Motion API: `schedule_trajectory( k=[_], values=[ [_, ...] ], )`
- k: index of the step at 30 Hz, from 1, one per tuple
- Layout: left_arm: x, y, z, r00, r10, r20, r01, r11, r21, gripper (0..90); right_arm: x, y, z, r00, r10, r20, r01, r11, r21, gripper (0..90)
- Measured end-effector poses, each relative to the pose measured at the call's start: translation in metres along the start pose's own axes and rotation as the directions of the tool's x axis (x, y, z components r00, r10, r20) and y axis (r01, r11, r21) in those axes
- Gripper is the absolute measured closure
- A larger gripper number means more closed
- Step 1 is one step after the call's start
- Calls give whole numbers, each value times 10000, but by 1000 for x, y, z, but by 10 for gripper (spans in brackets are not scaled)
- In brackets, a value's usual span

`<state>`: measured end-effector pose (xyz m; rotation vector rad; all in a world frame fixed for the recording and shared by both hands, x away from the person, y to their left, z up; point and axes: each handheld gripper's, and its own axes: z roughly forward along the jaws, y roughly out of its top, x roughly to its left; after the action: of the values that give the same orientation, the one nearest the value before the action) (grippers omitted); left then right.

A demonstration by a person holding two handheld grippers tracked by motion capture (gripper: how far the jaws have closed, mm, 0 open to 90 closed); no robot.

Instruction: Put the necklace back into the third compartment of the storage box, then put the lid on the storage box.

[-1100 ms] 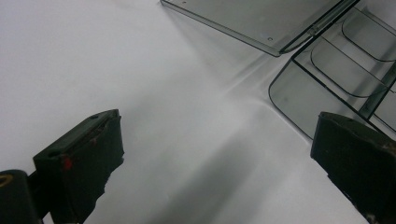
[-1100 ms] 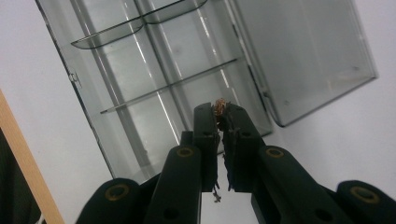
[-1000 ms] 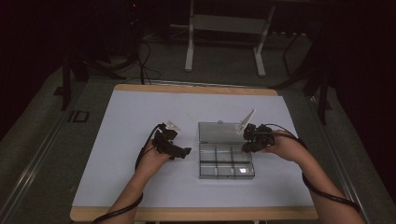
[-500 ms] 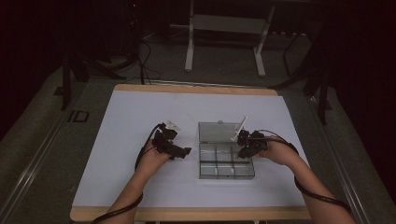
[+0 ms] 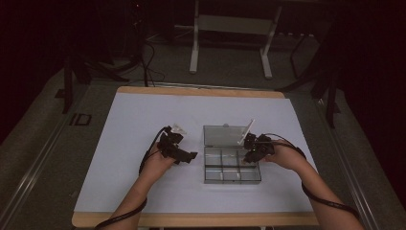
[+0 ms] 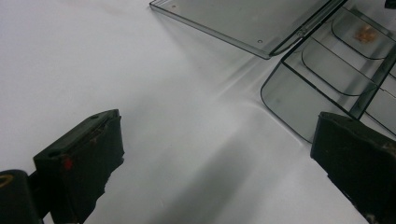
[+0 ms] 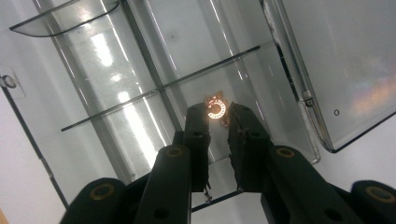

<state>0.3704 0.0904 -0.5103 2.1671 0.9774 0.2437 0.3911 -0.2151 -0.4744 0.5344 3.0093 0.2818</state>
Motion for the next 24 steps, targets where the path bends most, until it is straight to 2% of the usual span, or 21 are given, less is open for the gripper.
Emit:
schedule_trajectory(
  k=[3, 11, 14, 20, 24],
  values=[
    [0, 1, 0, 9999, 132, -53, -132, 9999, -8, 31, 1, -2, -3, 10000, 1, 36, -1, 10000, -68, 757],
    [-2, 4, -4, 9999, 131, -43, -132, 9996, -261, 31, 3, -7, -10, 9998, 29, 177, -23, 9995, -303, 690],
    [-4, 7, -4, 10000, 58, 44, -57, 9997, -230, 31, 4, -13, -18, 9994, 156, 299, -136, 9978, -652, 617],
    [-6, 14, -3, 9997, -203, 166, 201, 9997, 141, 31, 0, -26, -32, 9963, 663, 549, -587, 9898, -1297, 569],
    [-8, 19, -2, 9996, -237, 139, 233, 9992, 331, 31, -7, -37, -40, 9893, 1282, 694, -1139, 9768, -1812, 553]
  ],
)
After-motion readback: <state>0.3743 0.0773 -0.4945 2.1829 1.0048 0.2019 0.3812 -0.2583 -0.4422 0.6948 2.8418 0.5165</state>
